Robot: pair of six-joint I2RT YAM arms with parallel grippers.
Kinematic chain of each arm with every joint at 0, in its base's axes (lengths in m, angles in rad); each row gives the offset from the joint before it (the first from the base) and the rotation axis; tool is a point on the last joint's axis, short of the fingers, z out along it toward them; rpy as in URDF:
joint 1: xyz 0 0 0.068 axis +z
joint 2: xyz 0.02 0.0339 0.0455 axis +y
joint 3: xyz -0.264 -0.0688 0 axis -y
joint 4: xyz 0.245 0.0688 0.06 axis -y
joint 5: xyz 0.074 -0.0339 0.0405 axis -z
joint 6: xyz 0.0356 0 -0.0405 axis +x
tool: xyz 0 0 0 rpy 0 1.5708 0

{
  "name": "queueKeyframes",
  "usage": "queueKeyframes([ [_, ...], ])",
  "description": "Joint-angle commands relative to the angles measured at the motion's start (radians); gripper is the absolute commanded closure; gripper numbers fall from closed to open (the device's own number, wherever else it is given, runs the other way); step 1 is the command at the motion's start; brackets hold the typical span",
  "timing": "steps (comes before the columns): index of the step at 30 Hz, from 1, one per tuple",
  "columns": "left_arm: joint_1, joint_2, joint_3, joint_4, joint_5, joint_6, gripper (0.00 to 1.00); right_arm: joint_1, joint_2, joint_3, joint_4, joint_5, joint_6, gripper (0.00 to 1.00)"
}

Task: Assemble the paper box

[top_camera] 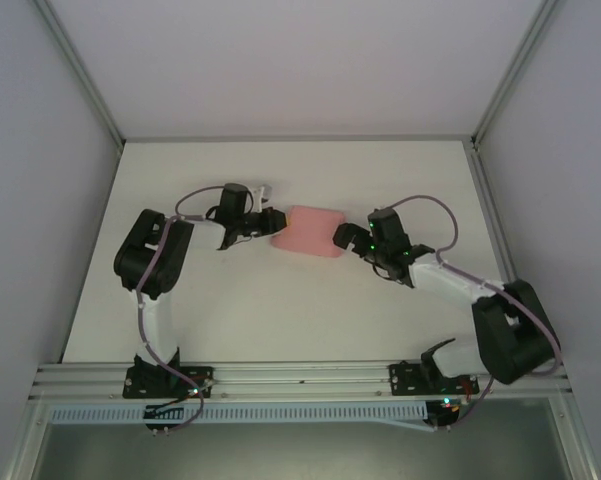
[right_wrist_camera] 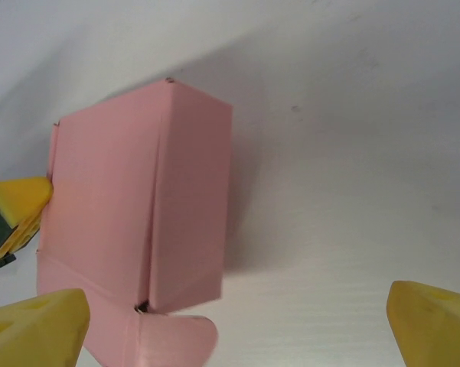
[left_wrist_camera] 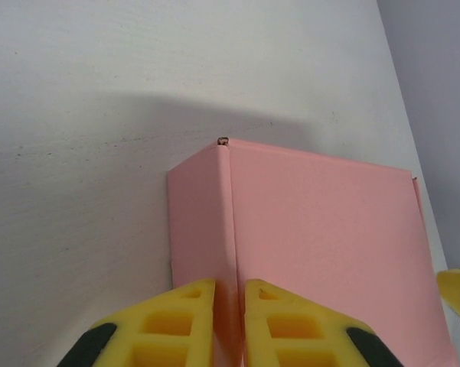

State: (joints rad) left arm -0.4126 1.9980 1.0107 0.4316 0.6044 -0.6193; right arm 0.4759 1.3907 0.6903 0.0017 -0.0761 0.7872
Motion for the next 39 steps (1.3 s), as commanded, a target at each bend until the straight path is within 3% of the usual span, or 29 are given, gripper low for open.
queueKeyframes([
  [1, 0.019, 0.027, -0.049, -0.065, 0.0, -0.019, 0.89, -0.013, 0.096, 0.104, 0.005, -0.123, -0.01, 0.0],
  [5, 0.027, 0.024, -0.065, -0.049, 0.002, -0.017, 0.89, -0.035, 0.172, 0.131, 0.077, -0.151, -0.003, 0.0],
  [14, 0.035, 0.029, -0.067, -0.045, 0.008, -0.008, 0.88, -0.084, 0.34, 0.131, 0.369, -0.414, 0.065, 0.09],
  [16, 0.035, 0.03, -0.064, -0.045, 0.008, -0.005, 0.88, -0.091, 0.365, 0.12, 0.466, -0.473, 0.095, 0.15],
  [20, 0.035, 0.025, -0.056, -0.046, 0.008, 0.006, 0.84, -0.093, 0.373, 0.09, 0.623, -0.526, 0.164, 0.36],
  [25, 0.039, -0.011, -0.085, 0.079, 0.008, -0.016, 0.78, -0.098, 0.324, 0.078, 0.592, -0.52, 0.154, 0.59],
  [28, 0.038, -0.054, -0.083, 0.107, 0.012, 0.001, 0.74, -0.097, 0.292, 0.07, 0.566, -0.524, 0.149, 0.65],
  [30, 0.038, -0.088, -0.073, 0.091, 0.014, 0.026, 0.67, -0.097, 0.266, 0.064, 0.552, -0.527, 0.148, 0.66],
  [32, 0.038, -0.134, -0.069, 0.065, 0.012, 0.064, 0.5, -0.098, 0.234, 0.06, 0.524, -0.524, 0.137, 0.66],
  [36, 0.034, -0.263, -0.079, -0.021, -0.053, 0.208, 0.01, -0.099, 0.152, 0.066, 0.364, -0.478, 0.104, 0.67],
  [39, 0.009, -0.386, -0.099, -0.104, -0.161, 0.363, 0.0, -0.105, 0.097, 0.09, 0.214, -0.475, 0.12, 0.67],
])
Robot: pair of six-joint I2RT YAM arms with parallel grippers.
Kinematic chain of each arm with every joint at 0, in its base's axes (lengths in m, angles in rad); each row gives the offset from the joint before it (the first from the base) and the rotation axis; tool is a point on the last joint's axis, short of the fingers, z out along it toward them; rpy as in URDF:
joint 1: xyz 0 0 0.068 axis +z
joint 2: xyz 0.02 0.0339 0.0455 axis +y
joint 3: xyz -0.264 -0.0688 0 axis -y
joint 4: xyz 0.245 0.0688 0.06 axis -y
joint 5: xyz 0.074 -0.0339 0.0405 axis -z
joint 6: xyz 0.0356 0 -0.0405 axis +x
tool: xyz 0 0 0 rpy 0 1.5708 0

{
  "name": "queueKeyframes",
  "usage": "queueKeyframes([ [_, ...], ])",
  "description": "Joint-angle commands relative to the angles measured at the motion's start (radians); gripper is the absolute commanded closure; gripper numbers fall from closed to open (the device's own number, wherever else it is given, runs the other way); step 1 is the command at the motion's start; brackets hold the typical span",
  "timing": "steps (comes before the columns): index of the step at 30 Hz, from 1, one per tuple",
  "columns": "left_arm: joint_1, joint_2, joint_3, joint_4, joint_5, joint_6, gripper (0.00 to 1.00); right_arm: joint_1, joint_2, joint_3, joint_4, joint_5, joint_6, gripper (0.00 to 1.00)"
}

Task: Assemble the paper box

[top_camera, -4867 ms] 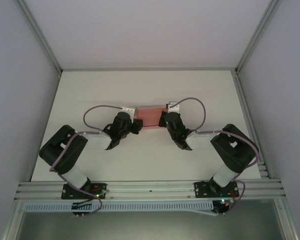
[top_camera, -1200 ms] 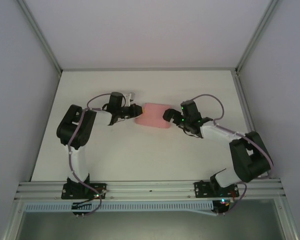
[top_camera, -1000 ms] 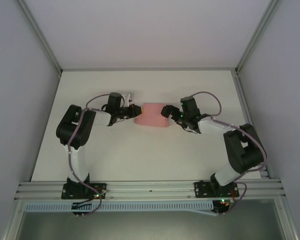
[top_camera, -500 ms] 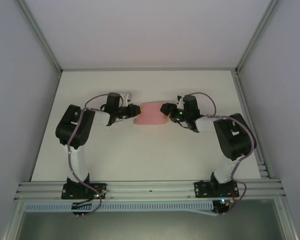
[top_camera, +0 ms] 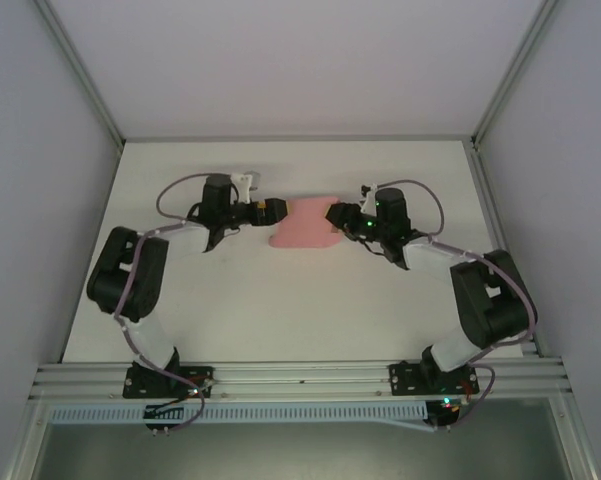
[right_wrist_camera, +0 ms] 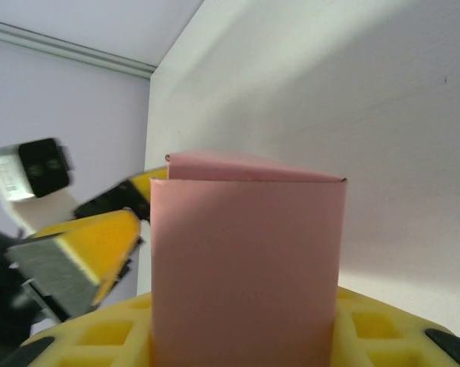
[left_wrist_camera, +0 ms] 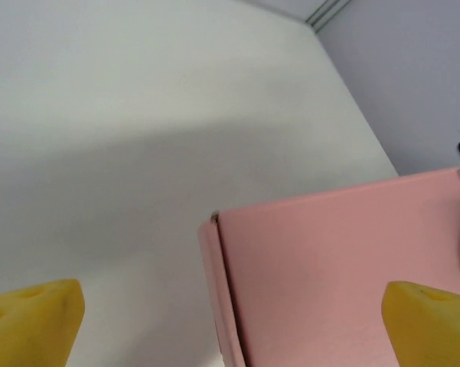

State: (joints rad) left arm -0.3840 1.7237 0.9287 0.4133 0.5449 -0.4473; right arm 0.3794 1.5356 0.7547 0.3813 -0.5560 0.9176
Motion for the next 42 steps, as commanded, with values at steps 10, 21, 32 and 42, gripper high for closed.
queueKeyframes([
  [10, -0.481, -0.379, -0.04, -0.393, -0.618, 0.898, 0.0, -0.124, -0.075, 0.15, -0.633, -0.24, 0.146, 0.66],
  [21, -0.651, -0.287, -0.011, -0.436, -0.846, 1.006, 0.0, -0.176, -0.07, 0.196, -0.781, -0.409, 0.279, 0.71],
  [32, -0.654, -0.237, -0.024, -0.372, -0.901, 1.034, 0.16, -0.179, -0.009, 0.264, -0.935, -0.46, 0.172, 0.7],
  [42, -0.648, -0.241, -0.02, -0.364, -0.865, 1.049, 0.59, -0.178, -0.022, 0.263, -0.983, -0.458, 0.125, 0.52],
])
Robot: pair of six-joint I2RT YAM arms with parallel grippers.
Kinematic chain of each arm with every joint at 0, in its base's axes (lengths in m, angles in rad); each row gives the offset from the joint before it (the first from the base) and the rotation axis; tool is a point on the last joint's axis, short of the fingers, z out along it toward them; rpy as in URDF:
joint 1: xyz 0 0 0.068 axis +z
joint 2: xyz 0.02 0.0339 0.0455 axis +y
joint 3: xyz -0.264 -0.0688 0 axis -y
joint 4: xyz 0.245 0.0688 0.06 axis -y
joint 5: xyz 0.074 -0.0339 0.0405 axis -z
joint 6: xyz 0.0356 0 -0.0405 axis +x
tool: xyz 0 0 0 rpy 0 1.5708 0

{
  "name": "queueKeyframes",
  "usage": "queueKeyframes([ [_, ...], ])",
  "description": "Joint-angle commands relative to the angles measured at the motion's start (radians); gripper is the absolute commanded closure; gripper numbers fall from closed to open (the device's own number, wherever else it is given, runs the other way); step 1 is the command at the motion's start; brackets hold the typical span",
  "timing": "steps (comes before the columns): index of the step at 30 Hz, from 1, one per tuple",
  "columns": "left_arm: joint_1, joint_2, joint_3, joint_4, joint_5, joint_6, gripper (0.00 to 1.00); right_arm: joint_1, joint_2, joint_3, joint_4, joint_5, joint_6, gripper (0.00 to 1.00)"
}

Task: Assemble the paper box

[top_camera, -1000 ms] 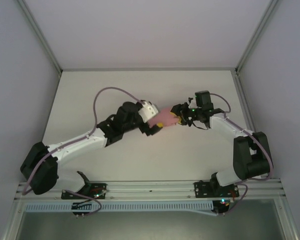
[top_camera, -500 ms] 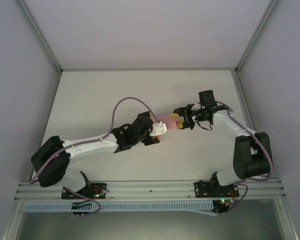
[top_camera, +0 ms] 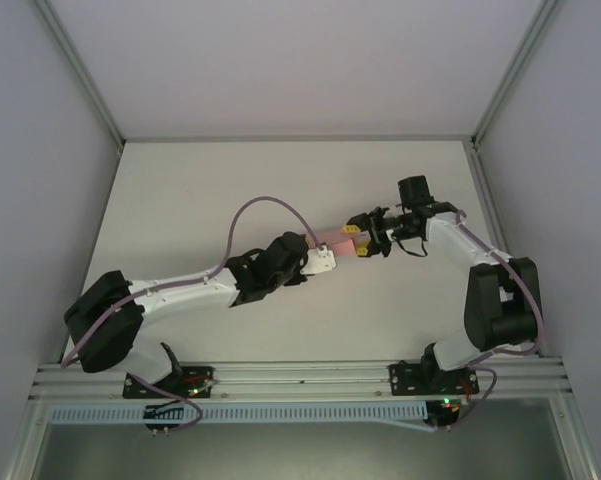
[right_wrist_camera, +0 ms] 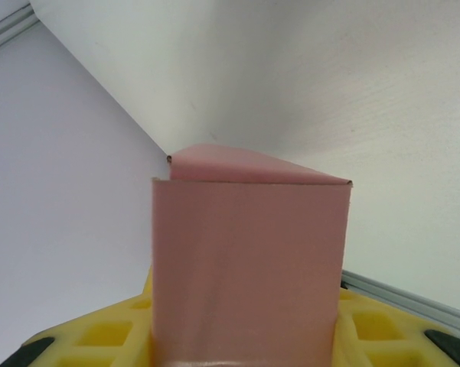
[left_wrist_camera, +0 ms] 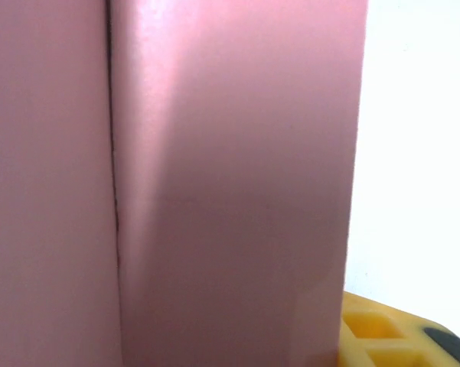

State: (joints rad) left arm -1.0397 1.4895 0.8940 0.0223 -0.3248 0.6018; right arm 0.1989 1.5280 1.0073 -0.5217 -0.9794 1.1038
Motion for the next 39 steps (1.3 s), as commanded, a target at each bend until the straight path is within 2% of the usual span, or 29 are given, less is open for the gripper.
queueKeyframes([
  [1, 0.009, -0.009, 0.013, 0.027, 0.009, 0.0, 0.62, 0.002, -0.02, 0.01, -0.08, -0.03, -0.068, 0.47],
  [2, 0.01, -0.012, 0.016, 0.015, 0.018, 0.001, 0.63, 0.002, -0.025, 0.009, -0.077, -0.023, -0.077, 0.41],
  [4, 0.019, -0.017, 0.023, -0.018, 0.046, 0.0, 0.66, -0.004, -0.049, 0.011, -0.072, 0.019, -0.083, 0.4],
  [5, 0.025, -0.018, 0.029, -0.041, 0.064, 0.0, 0.66, -0.008, -0.072, 0.011, -0.043, 0.057, -0.083, 0.36],
  [7, 0.042, -0.021, 0.038, -0.088, 0.105, -0.005, 0.67, -0.033, -0.128, 0.025, 0.006, 0.17, -0.11, 0.21],
  [8, 0.059, -0.021, 0.047, -0.127, 0.145, -0.007, 0.67, -0.057, -0.159, 0.037, 0.027, 0.228, -0.146, 0.07],
  [9, 0.075, -0.017, 0.062, -0.173, 0.187, -0.006, 0.67, -0.081, -0.186, 0.049, 0.047, 0.284, -0.2, 0.0],
  [11, 0.105, -0.007, 0.1, -0.273, 0.26, -0.002, 0.67, -0.108, -0.256, 0.081, 0.039, 0.467, -0.343, 0.0],
  [14, 0.154, 0.014, 0.126, -0.44, 0.412, 0.074, 0.65, -0.105, -0.394, 0.051, 0.118, 0.69, -0.525, 0.0],
  [16, 0.187, 0.032, 0.13, -0.483, 0.443, 0.109, 0.66, -0.107, -0.51, -0.069, 0.289, 0.737, -0.541, 0.0],
  [18, 0.232, 0.057, 0.164, -0.532, 0.501, 0.121, 0.67, -0.109, -0.626, -0.229, 0.526, 0.709, -0.534, 0.0],
  [20, 0.259, 0.086, 0.204, -0.575, 0.527, 0.124, 0.67, -0.109, -0.678, -0.284, 0.615, 0.599, -0.602, 0.0],
  [22, 0.265, 0.117, 0.236, -0.609, 0.518, 0.148, 0.67, -0.109, -0.669, -0.227, 0.492, 0.489, -0.672, 0.0],
  [25, 0.283, 0.193, 0.299, -0.669, 0.486, 0.186, 0.67, -0.098, -0.613, -0.129, 0.254, 0.264, -0.861, 0.0],
  [27, 0.298, 0.246, 0.366, -0.725, 0.499, 0.207, 0.66, -0.062, -0.578, -0.08, 0.101, 0.211, -0.984, 0.0],
  [31, 0.297, 0.324, 0.469, -0.813, 0.509, 0.257, 0.65, 0.056, -0.542, -0.051, -0.051, 0.34, -1.151, 0.0],
  [35, 0.296, 0.392, 0.527, -0.872, 0.493, 0.284, 0.63, 0.126, -0.462, -0.032, -0.121, 0.477, -1.198, 0.03],
  [37, 0.294, 0.401, 0.529, -0.874, 0.495, 0.293, 0.6, 0.129, -0.414, -0.032, -0.114, 0.509, -1.197, 0.1],
  [39, 0.295, 0.406, 0.535, -0.874, 0.51, 0.303, 0.6, 0.136, -0.355, -0.022, -0.103, 0.501, -1.189, 0.25],
])
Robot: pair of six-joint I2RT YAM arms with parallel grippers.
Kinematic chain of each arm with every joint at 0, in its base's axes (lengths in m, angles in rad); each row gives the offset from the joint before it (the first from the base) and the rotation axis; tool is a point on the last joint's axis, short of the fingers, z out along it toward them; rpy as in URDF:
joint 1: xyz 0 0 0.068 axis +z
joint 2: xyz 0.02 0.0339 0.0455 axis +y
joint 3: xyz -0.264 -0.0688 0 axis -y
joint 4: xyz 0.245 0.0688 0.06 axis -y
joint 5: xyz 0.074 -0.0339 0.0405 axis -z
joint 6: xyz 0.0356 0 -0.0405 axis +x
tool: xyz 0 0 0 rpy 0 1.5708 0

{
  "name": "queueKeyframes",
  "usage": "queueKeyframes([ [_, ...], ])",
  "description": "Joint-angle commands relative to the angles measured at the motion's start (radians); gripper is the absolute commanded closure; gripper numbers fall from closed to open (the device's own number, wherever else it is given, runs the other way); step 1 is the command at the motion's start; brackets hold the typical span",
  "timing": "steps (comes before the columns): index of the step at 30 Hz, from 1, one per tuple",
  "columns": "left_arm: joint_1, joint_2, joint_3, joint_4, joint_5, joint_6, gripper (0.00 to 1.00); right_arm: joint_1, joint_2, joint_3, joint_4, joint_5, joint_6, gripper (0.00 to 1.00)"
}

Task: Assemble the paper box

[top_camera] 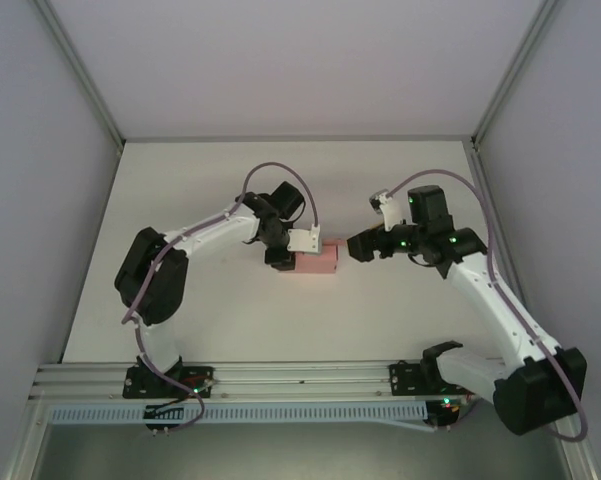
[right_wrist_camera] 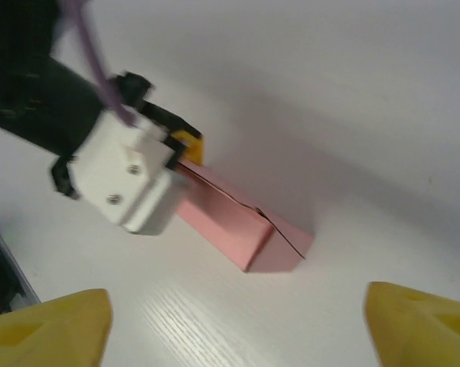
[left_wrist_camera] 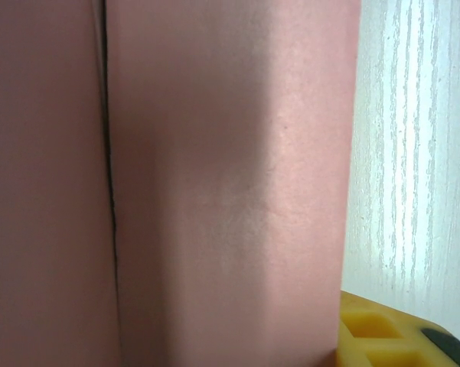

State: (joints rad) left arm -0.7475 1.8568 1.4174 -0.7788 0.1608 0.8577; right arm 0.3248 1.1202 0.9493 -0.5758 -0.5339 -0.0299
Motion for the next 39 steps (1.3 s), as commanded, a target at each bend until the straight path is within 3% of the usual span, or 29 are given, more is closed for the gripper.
queueKeyframes([
  [1, 0.001, 0.04, 0.017, -0.072, 0.026, 0.047, 0.6, 0.016, 0.079, 0.043, -0.047, 0.04, -0.067, 0.28],
  [5, -0.001, 0.04, 0.016, -0.077, 0.032, 0.062, 0.59, 0.071, 0.167, 0.065, -0.035, 0.08, -0.156, 0.33],
  [17, -0.003, 0.071, 0.047, -0.091, 0.038, 0.062, 0.6, 0.114, 0.309, 0.116, -0.03, 0.09, -0.208, 0.59],
  [24, -0.004, 0.079, 0.057, -0.094, 0.037, 0.053, 0.61, 0.152, 0.304, 0.112, 0.02, 0.133, -0.142, 0.86],
  [28, -0.005, 0.08, 0.064, -0.085, 0.035, 0.041, 0.62, 0.169, 0.313, 0.133, 0.022, 0.142, -0.016, 0.99],
  [36, -0.01, 0.088, 0.072, -0.062, 0.007, 0.006, 0.63, 0.174, 0.338, 0.116, 0.07, 0.018, 0.405, 1.0],
  [39, -0.01, 0.084, 0.068, -0.057, 0.006, 0.004, 0.63, 0.173, 0.321, 0.098, 0.078, 0.066, 0.487, 1.0],
])
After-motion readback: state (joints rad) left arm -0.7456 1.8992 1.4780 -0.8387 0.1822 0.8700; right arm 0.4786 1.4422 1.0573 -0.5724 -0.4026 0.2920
